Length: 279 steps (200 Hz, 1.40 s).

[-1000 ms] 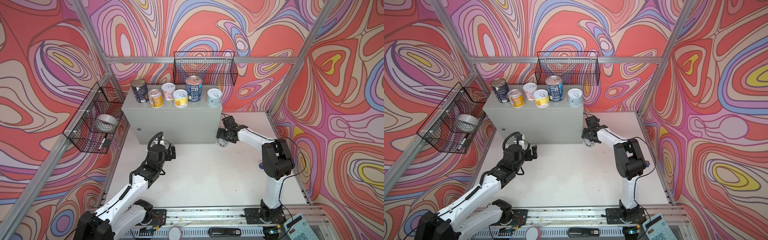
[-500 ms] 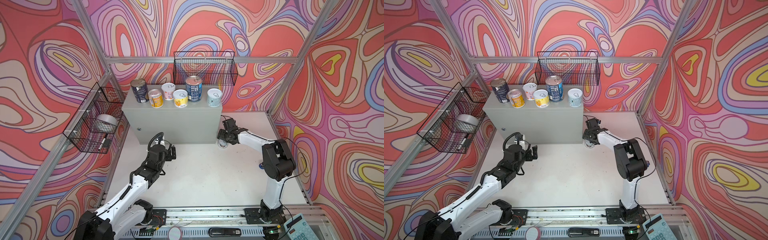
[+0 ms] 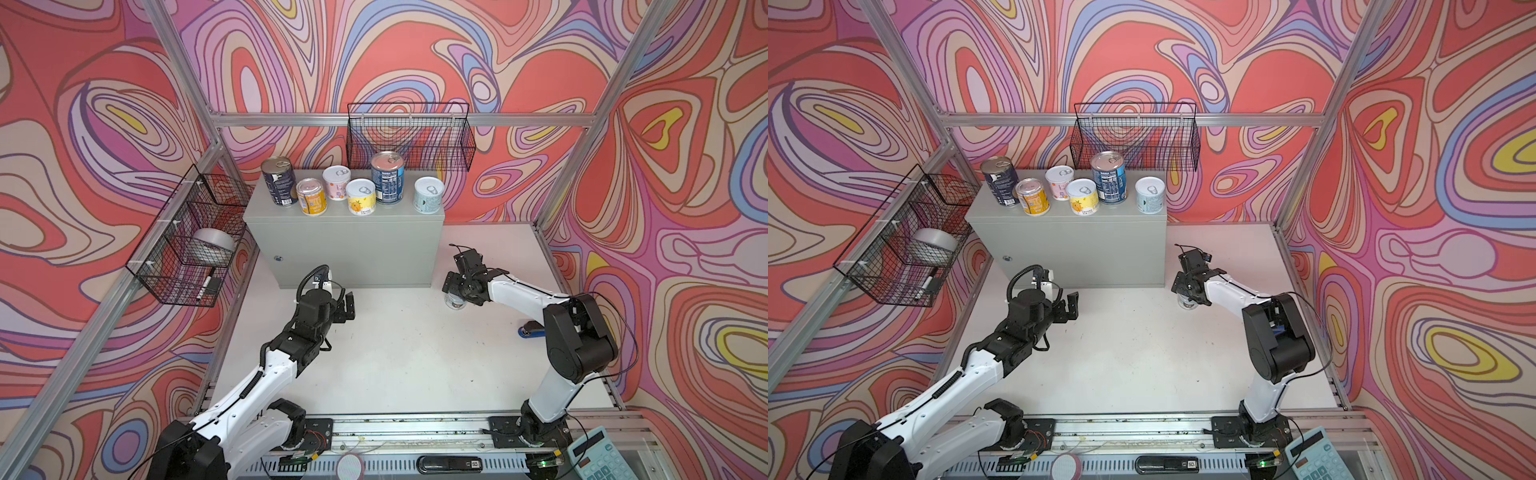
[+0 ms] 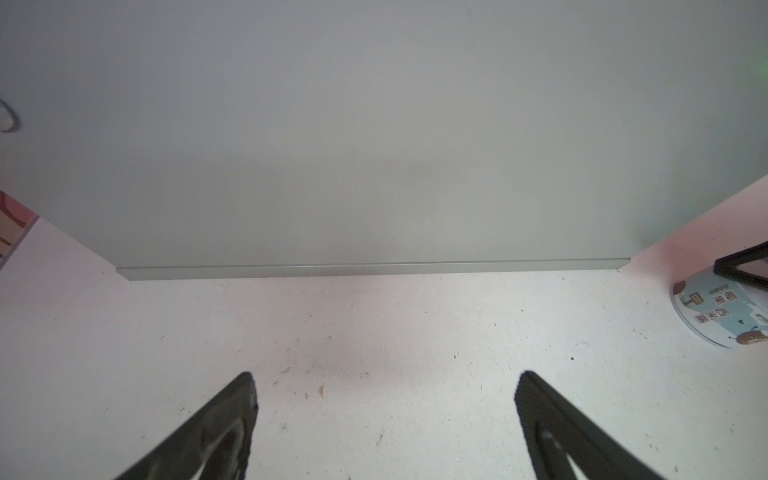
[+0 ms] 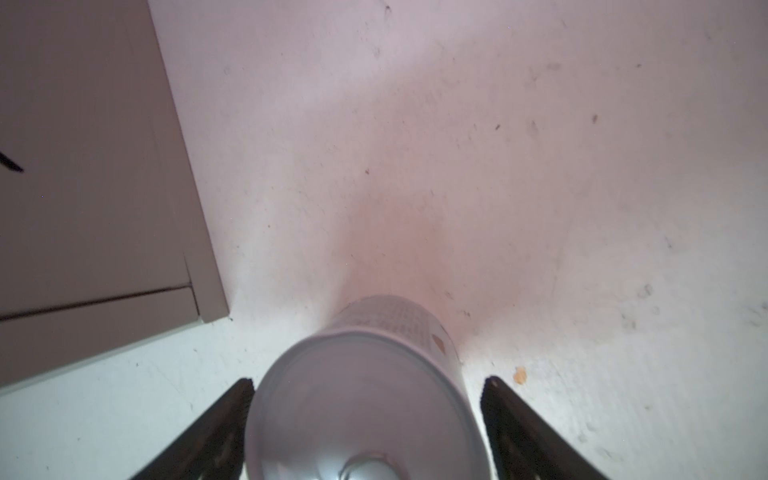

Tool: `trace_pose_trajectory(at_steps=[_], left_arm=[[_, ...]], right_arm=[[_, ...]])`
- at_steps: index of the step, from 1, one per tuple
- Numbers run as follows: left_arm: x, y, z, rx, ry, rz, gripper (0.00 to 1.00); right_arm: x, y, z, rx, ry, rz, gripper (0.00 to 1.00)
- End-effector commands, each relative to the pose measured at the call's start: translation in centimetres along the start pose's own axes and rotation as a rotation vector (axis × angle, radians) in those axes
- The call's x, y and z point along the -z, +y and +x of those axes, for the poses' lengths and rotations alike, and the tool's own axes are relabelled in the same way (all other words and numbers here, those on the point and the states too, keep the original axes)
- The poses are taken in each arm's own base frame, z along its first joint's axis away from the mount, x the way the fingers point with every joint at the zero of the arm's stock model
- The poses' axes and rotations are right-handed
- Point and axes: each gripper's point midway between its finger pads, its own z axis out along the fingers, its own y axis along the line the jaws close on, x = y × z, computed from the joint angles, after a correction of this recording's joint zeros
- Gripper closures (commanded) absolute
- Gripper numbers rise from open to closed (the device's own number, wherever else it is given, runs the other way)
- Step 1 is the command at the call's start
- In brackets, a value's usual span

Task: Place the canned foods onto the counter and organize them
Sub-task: 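Close the right gripper on the small white-lidded can beside the cabinet, then lift the small white-lidded can while the left gripper moves toward it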

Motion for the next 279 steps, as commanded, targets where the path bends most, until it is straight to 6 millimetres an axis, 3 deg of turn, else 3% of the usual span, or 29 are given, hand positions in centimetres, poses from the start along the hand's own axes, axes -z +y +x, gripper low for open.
trace_pose_trajectory(at_steps=[1, 38, 55, 116, 169, 225, 239, 260, 279], left_arm=[[-0.1, -0.6, 0.7, 0.014, 0.015, 0.026, 0.0], [-0.4, -3.0, 1.2, -0.003, 0.029, 0.146, 0.0], [-0.6, -4.4, 1.8, -0.032, 0.052, 0.212, 0.0], [-1.3, -9.3, 2.9, -0.122, 0.106, 0.381, 0.0], [-1.5, -13.8, 3.7, -0.234, 0.117, 0.469, 0.0], [-2.9, -16.1, 4.3, -0.234, 0.128, 0.491, 0.0], [-3.1, -16.3, 4.2, -0.232, 0.126, 0.49, 0.0], [-3.3, -16.8, 4.2, -0.243, 0.134, 0.501, 0.0], [-3.5, -17.6, 4.5, -0.264, 0.139, 0.524, 0.0]], right_arm=[[0.8, -0.3, 0.6, -0.001, 0.011, -0.009, 0.12], [0.0, -1.0, 1.7, 0.008, 0.051, 0.015, 0.27], [0.0, -1.0, 1.8, 0.012, 0.057, 0.021, 0.28], [1.0, -1.8, 2.0, 0.023, 0.046, 0.03, 0.21], [1.1, -2.8, 3.7, 0.033, 0.083, 0.038, 0.19], [0.5, -3.5, 5.0, 0.037, 0.111, 0.048, 0.11], [0.5, -3.4, 4.9, 0.039, 0.111, 0.048, 0.2], [1.0, -3.2, 4.5, 0.048, 0.101, 0.045, 0.44], [1.5, -3.2, 4.0, 0.066, 0.095, 0.053, 0.47]])
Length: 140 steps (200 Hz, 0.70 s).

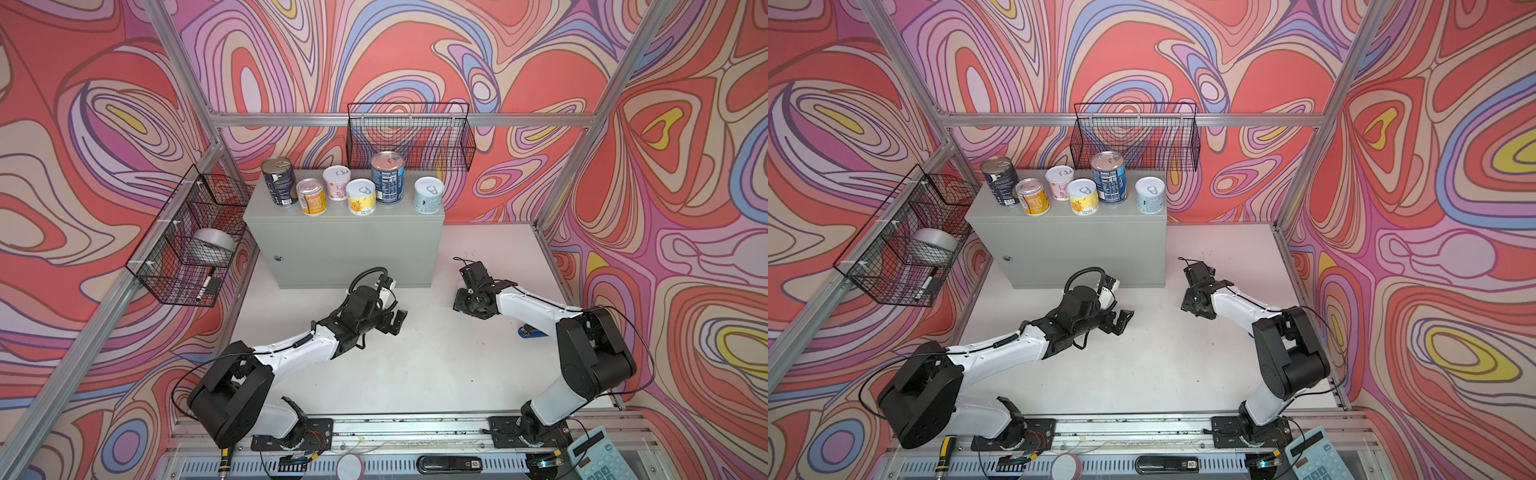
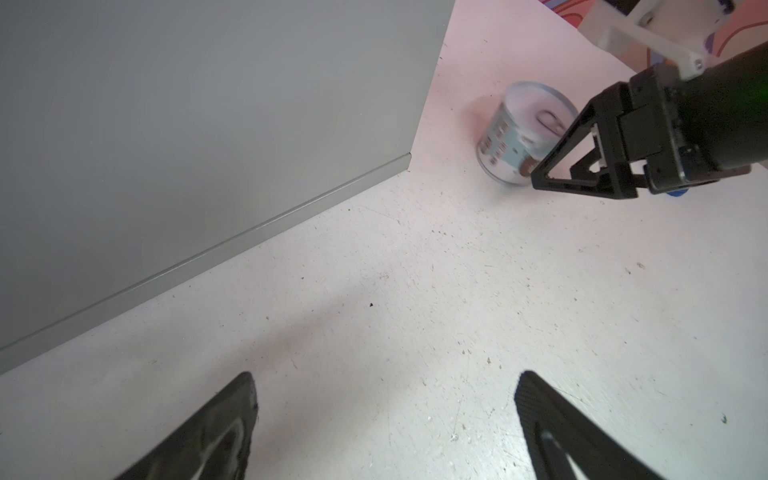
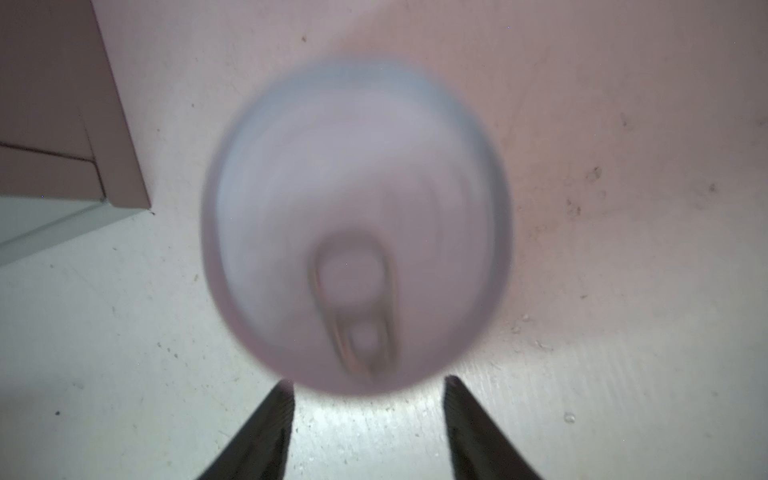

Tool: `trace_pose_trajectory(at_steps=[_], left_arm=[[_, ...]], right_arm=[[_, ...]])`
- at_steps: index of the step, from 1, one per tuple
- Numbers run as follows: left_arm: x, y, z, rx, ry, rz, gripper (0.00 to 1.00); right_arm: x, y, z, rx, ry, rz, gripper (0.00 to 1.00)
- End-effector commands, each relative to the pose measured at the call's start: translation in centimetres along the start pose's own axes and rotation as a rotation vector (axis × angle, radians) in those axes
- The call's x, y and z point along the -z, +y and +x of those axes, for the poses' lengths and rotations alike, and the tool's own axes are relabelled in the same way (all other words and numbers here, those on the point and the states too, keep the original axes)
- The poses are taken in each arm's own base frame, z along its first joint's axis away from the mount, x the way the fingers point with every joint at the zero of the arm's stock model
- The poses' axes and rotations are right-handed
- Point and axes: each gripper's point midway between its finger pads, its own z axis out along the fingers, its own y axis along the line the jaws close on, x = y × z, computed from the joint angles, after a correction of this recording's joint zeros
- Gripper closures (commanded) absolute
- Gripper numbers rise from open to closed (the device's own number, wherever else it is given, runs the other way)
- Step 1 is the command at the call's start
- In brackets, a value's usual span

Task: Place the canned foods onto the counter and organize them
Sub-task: 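Lift the small white-lidded can while the left gripper moves toward it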

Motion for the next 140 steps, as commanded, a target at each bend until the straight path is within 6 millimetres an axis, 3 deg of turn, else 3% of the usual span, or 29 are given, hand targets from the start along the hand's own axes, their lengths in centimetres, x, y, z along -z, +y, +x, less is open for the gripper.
trace_pose_trajectory(at_steps=[1, 38, 62, 88, 129, 140], left_arm=[[-0.5, -1.3, -1.9, -0.031, -0.045, 0.038, 0.0], [-1.5, -2.6, -2.1, -0.057, -0.028, 0.073, 0.0], [-1.8, -2.8, -2.1, -0.055, -0.033, 0.071, 0.0], [-1.8, -2.9, -2.0, -0.063, -0.037, 0.058, 0.0], [-1.3, -1.7, -2.4, -0.07, -0.066, -0.012, 0.0], [-1.0, -1.5, -2.8, -0.064, -0.089, -0.028, 0.0]], right_arm=[[0.6, -0.2, -0.4, 0.022, -0.003, 0.021, 0.47], [1.1, -0.2, -0.6, 0.037, -0.003, 0.025, 0.43], [1.5, 0.7, -1.3, 0.036, -0.019, -0.018, 0.33], [2.0, 1.4, -4.3, 0.017, -0.072, -0.043, 0.2], [0.6, 1.8, -9.7, -0.015, -0.116, -0.084, 0.2], [-1.0, 2.0, -10.2, 0.001, -0.086, -0.058, 0.19]])
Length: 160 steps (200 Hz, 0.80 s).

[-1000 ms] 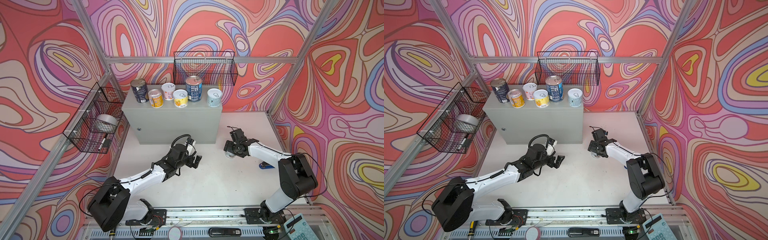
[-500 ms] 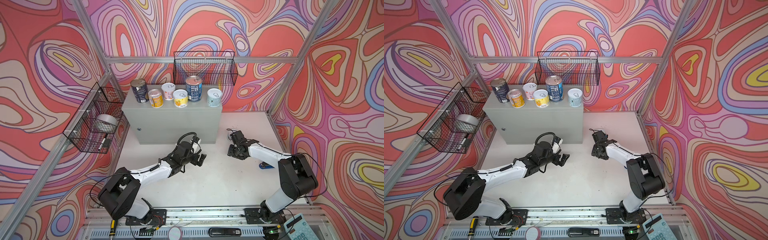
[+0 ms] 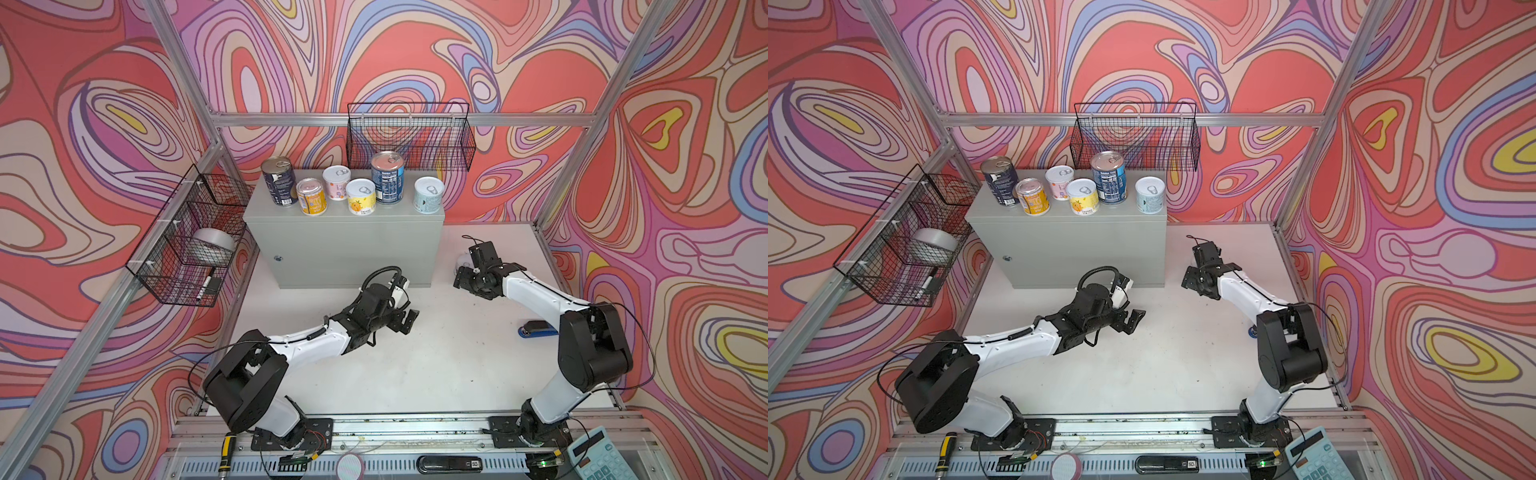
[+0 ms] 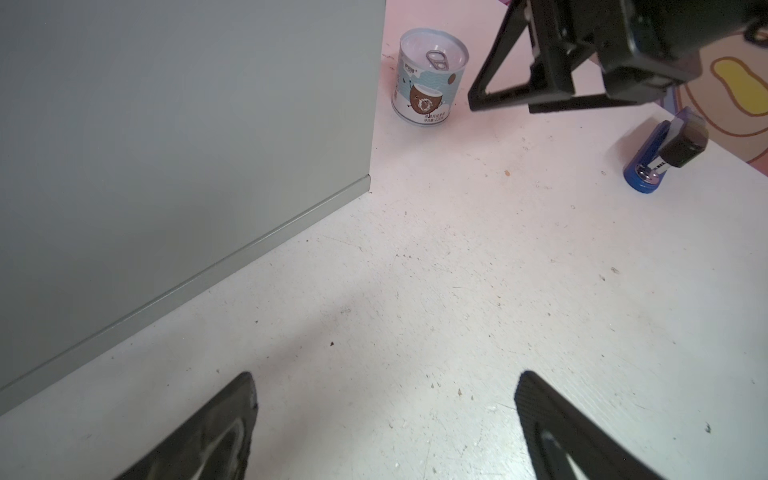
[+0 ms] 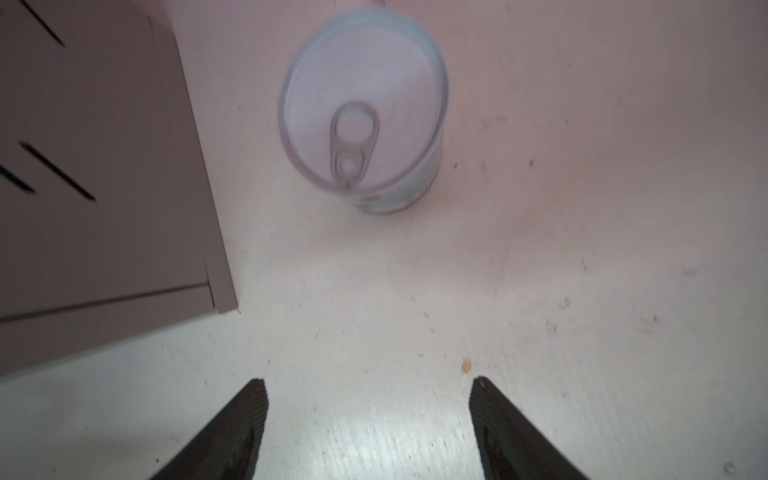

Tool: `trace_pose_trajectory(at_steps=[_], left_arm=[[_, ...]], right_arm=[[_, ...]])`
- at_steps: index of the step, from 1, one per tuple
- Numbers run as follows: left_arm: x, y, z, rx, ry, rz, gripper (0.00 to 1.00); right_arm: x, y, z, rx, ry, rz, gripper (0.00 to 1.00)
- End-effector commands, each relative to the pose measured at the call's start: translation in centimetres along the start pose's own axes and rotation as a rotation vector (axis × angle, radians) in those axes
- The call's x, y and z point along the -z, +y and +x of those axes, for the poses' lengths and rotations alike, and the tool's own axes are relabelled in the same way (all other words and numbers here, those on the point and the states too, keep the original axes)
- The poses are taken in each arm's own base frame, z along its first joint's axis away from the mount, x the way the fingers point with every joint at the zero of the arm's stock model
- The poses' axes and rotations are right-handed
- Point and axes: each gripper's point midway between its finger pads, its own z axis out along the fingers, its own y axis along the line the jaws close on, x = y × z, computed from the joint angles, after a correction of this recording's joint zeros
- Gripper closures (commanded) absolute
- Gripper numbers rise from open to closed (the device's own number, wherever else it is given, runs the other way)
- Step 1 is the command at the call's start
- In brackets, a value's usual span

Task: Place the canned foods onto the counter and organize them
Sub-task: 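Lift the small white-lidded can while the left gripper moves toward it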

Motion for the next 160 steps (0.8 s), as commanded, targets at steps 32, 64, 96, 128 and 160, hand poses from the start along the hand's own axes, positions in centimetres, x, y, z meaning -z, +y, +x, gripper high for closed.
trace_pose_trajectory(at_steps=[32, 64, 96, 128, 160], left_arm=[[2.2, 1.0, -2.7, 0.022, -0.203, -0.077, 0.0], [3.0, 1.9, -2.7, 0.094, -0.194, -0.135, 0.0], [3.3, 2.6, -2.8, 0.115, -0.148, -0.189, 0.0], [4.2, 2.5, -2.8, 0.062, -0.146, -0.188, 0.0], [4.9, 1.9, -2.7, 0.021, -0.175, -0.145, 0.0]], right_arm=[[-3.9, 0.0, -2.3, 0.059, 0.03, 0.077, 0.06], [-3.7, -0.2, -3.6, 0.069, -0.004, 0.108, 0.05], [-4.7, -0.5, -4.4, 0.073, 0.009, 0.129, 0.06], [-5.7, -0.4, -5.3, 0.066, 0.017, 0.141, 0.09], [-6.2, -0.1, -5.8, 0.059, 0.022, 0.143, 0.11]])
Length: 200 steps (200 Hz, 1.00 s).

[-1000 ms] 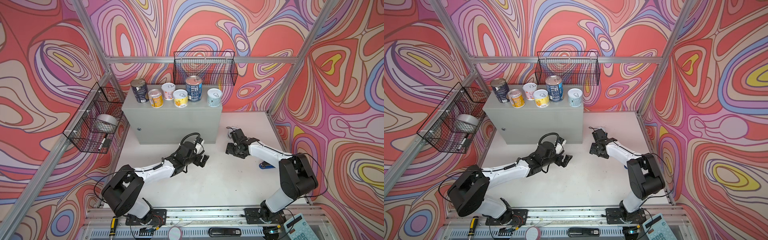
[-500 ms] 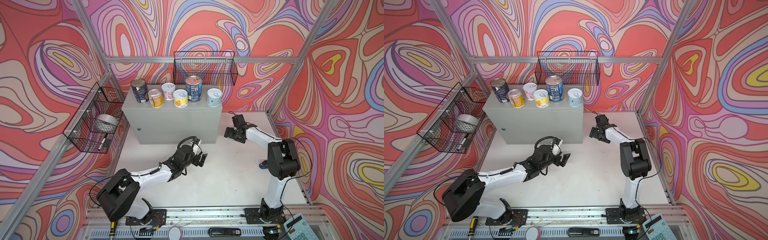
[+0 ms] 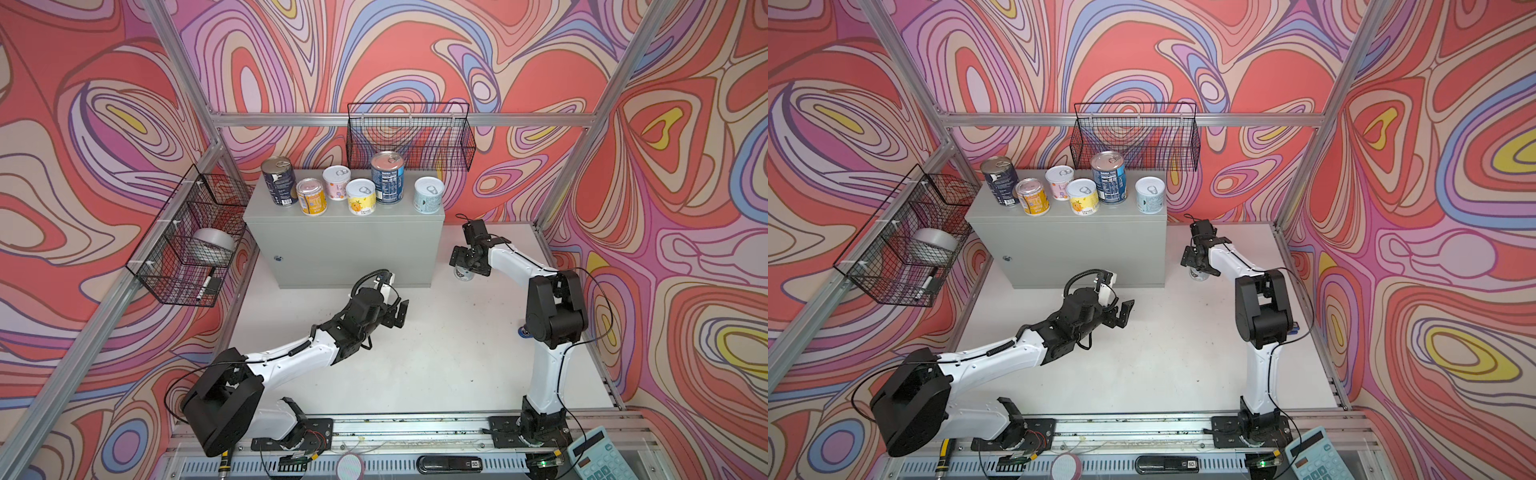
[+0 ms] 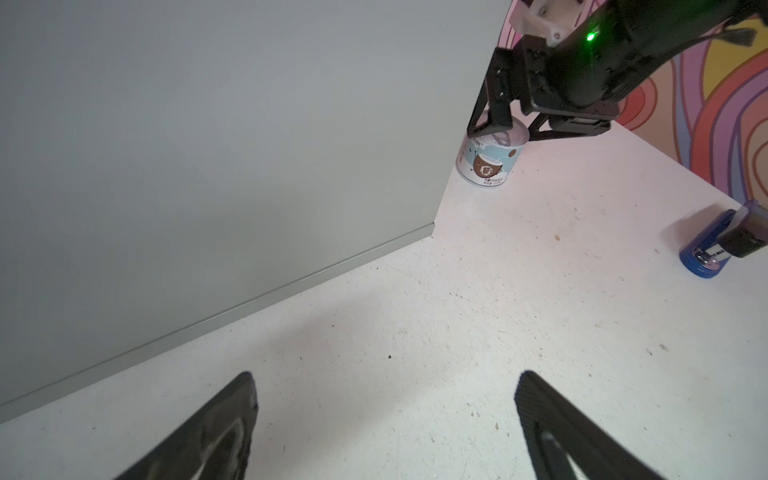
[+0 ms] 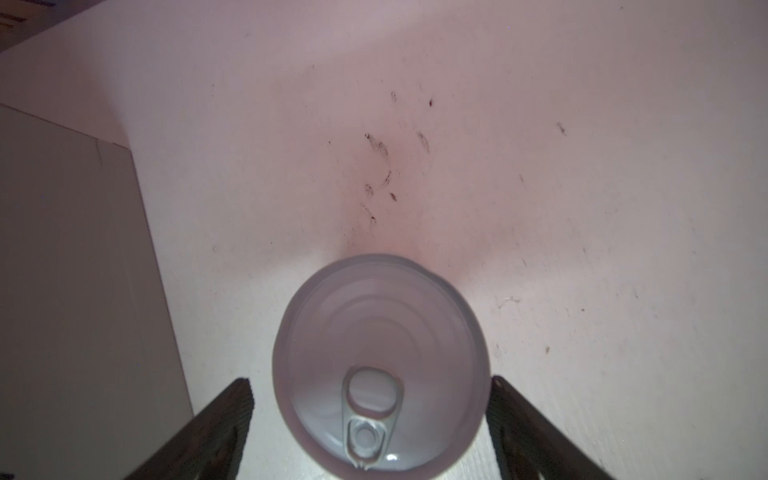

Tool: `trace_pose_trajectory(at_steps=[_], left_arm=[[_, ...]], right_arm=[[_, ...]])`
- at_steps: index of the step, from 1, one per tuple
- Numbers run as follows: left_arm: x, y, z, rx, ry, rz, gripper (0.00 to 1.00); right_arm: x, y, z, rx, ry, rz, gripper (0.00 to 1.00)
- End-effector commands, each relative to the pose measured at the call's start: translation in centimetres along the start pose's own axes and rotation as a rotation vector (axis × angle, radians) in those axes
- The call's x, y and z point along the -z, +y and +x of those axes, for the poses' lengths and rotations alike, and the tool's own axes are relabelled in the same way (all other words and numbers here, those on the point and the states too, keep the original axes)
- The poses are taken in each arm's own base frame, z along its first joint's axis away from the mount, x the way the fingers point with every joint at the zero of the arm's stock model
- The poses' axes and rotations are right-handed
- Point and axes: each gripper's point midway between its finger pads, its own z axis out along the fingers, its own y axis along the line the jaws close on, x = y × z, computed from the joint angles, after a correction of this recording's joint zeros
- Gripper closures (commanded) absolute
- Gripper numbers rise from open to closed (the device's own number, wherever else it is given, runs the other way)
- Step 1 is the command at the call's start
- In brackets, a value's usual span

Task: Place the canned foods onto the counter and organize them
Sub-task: 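Lift the small white-lidded can while the left gripper moves toward it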

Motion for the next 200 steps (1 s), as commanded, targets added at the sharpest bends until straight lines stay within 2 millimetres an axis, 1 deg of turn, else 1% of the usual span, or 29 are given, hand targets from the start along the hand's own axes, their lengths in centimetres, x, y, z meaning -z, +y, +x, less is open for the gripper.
trace_pose_trajectory(at_steps=[1, 37, 63, 80, 98, 119, 142, 171, 182, 200], left_arm=[[0.9, -0.3, 0.0, -0.041, -0.022, 0.026, 0.0], [1.6, -1.0, 0.0, -0.077, -0.06, 0.077, 0.0], [1.8, -1.0, 0.0, -0.092, -0.078, 0.083, 0.0], [1.8, -1.1, 0.0, -0.099, -0.082, 0.088, 0.0], [1.7, -1.2, 0.2, -0.105, -0.077, 0.096, 0.0], [1.5, -1.6, 0.3, -0.107, -0.074, 0.116, 0.0], [1.4, -2.0, 0.5, -0.115, -0.07, 0.14, 0.01], [0.7, -2.6, 1.2, -0.12, -0.047, 0.169, 0.06], [0.4, -2.7, 1.4, -0.115, -0.033, 0.174, 0.07], [0.0, -2.9, 1.7, -0.106, -0.018, 0.183, 0.07]], right_arm=[[-0.4, -0.4, -0.2, 0.003, 0.014, 0.029, 0.11], [-0.9, -0.5, -0.1, 0.003, 0.023, 0.037, 0.13], [-1.2, -0.4, 0.1, 0.003, 0.033, 0.039, 0.15], [-1.5, -0.3, 0.2, 0.004, 0.043, 0.034, 0.21], [-1.7, -0.2, 0.3, 0.003, 0.044, 0.033, 0.24], [-1.6, -0.3, 0.1, 0.002, 0.042, 0.034, 0.3], [-1.3, -0.3, 0.1, 0.009, 0.039, 0.036, 0.39], [-0.7, -0.3, 0.4, 0.016, 0.045, 0.024, 0.42], [-0.1, -0.2, 0.5, 0.017, 0.05, 0.009, 0.43], [1.0, -0.2, 0.5, 0.014, 0.039, -0.005, 0.49]])
